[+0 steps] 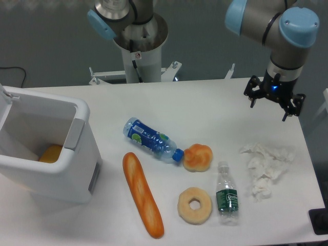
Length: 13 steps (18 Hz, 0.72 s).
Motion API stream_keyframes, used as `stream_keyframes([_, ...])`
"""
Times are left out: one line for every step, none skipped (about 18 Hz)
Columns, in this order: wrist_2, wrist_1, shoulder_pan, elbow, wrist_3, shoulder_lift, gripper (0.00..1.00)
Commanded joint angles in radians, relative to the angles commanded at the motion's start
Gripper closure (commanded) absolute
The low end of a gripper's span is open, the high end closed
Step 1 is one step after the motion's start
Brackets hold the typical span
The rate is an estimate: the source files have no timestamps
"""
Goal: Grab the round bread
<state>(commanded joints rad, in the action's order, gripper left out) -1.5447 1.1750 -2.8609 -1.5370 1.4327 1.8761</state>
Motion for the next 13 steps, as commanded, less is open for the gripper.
stream_keyframes([0.003,-0.002,0.002,0.0,0.0,0.0,0.0])
stream_keyframes([0.003,0.0,0.003,0.0,-0.003,0.002,0.0])
stream_keyframes([0.005,-0.002,0.003,0.0,-0.005,0.0,0.0])
stream_keyframes([0.008,0.0,0.002,0.0,-0.008,0.0,0.0])
stream_keyframes([0.015,0.0,0.002,0.0,-0.009,0.0,0.0])
stream_keyframes([0.021,0.0,0.005,-0.002,-0.012,-0.002,0.0])
stream_keyframes([0.023,0.0,0.006,-0.003,-0.012,0.002,0.0])
stream_keyframes([0.021,0.0,0.008,-0.009,-0.012,0.003,0.0])
stream_keyframes([0.023,-0.002,0.006,-0.024,-0.012,0.005,0.0])
stream_keyframes([0.026,-0.003,0.006,-0.037,-0.014,0.003,0.0])
stream_keyframes([0.037,-0.003,0.003,-0.044,-0.014,0.003,0.0])
stream_keyframes([0.052,-0.003,0.005,-0.052,-0.023,0.002,0.0])
stream_keyframes([0.067,-0.003,0.006,-0.054,-0.05,0.003,0.0])
